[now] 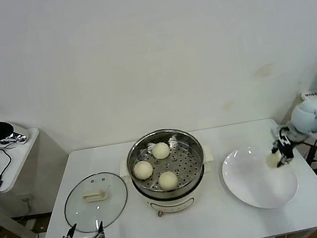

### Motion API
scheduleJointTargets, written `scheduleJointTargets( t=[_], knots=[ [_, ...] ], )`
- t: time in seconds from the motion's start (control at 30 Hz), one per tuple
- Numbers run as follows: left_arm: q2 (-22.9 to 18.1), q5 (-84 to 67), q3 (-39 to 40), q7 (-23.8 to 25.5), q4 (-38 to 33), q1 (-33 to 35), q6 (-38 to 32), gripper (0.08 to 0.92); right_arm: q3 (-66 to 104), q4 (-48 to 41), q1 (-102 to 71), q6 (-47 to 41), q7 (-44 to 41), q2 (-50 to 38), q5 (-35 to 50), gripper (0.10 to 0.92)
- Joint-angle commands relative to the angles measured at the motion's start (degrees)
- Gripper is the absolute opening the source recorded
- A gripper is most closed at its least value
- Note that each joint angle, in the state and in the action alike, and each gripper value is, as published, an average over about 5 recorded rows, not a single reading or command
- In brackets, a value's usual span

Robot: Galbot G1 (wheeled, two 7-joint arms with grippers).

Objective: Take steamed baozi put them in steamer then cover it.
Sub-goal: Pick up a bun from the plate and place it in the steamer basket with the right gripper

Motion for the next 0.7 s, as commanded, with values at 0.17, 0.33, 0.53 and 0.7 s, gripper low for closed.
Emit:
scheduleJointTargets(
  t=[0.17, 0.33, 0.53, 0.7],
  knots=[
    [0.0, 0.3, -0.3, -0.5, -1.3, -1.0, -0.5, 0.823, -32.3, 6.3, 39.2, -7.6, -2.2, 11.4, 25.3, 0.528],
    [-0.4, 0.2, -0.6, -0.9, -2.8, -0.3, -0.6, 0.823, -34.7, 5.0, 41.9, -10.0, -2.0, 19.0, 31.1, 0.534],
    [-0.2, 0.0, -0.5, -1.5, -4.3, 0.5, -0.7, 0.823, -35.1, 4.6, 39.5, -12.0, -1.1, 24.8, 33.7, 0.534],
    [-0.4, -0.4, -0.2, -1.5, -4.5, 0.3, -0.7, 0.823, -36.6, 3.9, 38.3, -13.2, -0.1, 28.8, 35.2, 0.534]
  ],
)
